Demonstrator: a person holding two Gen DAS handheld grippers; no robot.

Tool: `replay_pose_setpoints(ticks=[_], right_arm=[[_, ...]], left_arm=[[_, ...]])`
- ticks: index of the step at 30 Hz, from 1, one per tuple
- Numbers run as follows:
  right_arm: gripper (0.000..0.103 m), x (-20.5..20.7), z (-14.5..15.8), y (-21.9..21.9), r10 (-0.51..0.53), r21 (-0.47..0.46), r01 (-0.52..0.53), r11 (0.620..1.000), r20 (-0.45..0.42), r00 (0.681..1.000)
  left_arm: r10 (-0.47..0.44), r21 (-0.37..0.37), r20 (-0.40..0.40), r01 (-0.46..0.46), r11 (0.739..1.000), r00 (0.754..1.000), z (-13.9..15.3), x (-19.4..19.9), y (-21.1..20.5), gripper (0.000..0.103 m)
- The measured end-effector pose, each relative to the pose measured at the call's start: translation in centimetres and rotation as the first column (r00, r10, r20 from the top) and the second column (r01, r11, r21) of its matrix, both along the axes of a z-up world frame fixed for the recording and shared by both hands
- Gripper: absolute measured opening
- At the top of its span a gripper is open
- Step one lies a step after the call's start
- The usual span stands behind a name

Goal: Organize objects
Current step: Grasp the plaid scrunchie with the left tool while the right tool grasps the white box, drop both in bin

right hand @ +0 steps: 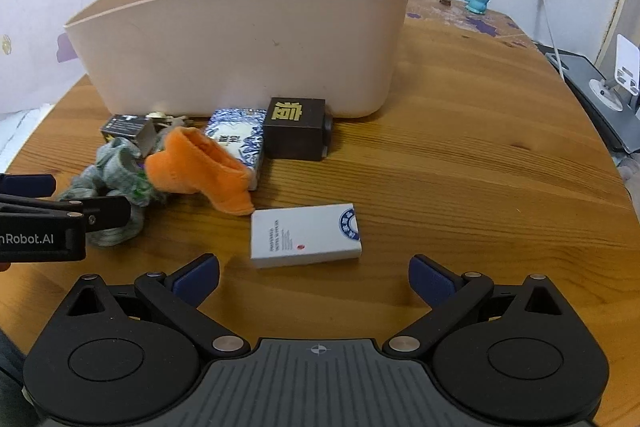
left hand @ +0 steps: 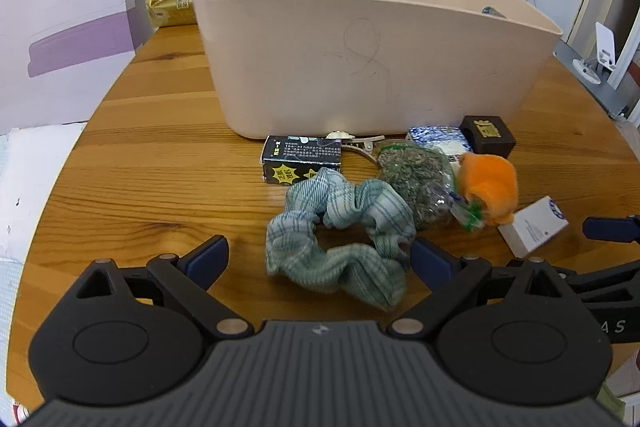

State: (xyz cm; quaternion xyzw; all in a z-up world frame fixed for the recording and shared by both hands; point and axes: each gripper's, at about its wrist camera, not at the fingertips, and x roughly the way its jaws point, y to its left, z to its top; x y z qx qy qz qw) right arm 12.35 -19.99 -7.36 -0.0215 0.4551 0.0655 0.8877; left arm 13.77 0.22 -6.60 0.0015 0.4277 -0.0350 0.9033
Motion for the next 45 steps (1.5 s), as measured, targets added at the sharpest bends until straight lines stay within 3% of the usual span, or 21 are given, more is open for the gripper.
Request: replay_pose_setpoints(ticks=[2, 6, 9, 11, 15, 18, 30, 38, 45], right_arm=[[0.095, 0.5, -0.3, 0.1, 0.004, -0.012, -0.004, 1.000, 0.003, 1.000], [0.090, 1.0, -0.4, 0.6, 0.026, -0.025, -0.025, 0.999, 0.029, 0.999], [0.073, 1.0, -0.2, 0.9, 0.035, -0.022, -0.034, 0.999, 0.053, 0.998], [0.056, 0.9, 0.1, 1.0, 0.039, -0.019, -0.038, 0.999, 0.064, 0.997], [0.055, 0.4, 0.2, 0.9, 0.032, -0.021, -0.031, 0.999, 0.060, 0.998], [0.055, -0.4, 1.0, 0.4, 0.019, -0.007, -0.018, 1.000, 0.073, 0.997], [0.055, -1.7, 8.3, -1.4, -0.018, -0.002, 0.020, 1.000, 0.272, 0.962], [0.055, 1.3, 12.6, -1.4, 0.014, -0.037, 0.001, 0.999, 0.410, 0.912], [0.055, 6.4, 13.5, 0.3, 0.042, -0.068, -0.013, 0.998, 0.440, 0.897]], left_arm=[[-0.008, -0.012, -0.018, 0.008, 1.000, 1.000, -0.4, 0.6, 0.1, 0.096], [-0.037, -0.016, -0.025, 0.036, 0.999, 0.999, -0.6, 1.1, -0.1, 0.080], [-0.049, -0.003, -0.014, 0.049, 0.999, 0.999, -0.5, 1.0, -0.2, 0.065], [-0.055, 0.000, -0.008, 0.055, 0.999, 0.998, -0.3, 0.8, -0.2, 0.054], [-0.076, -0.022, -0.012, 0.076, 0.997, 0.997, 0.0, 0.1, 0.2, 0.031], [-0.082, -0.063, -0.013, 0.081, 0.995, 0.997, 0.5, -0.7, 0.5, 0.025], [-0.052, -0.032, 0.175, 0.059, 0.998, 0.983, 6.9, -3.0, 1.8, 0.024], [-0.018, -0.025, 0.292, 0.026, 0.999, 0.956, 10.7, 0.7, 1.8, 0.024], [-0.007, -0.046, 0.261, 0.020, 0.999, 0.965, 10.5, 6.8, 1.2, 0.024]])
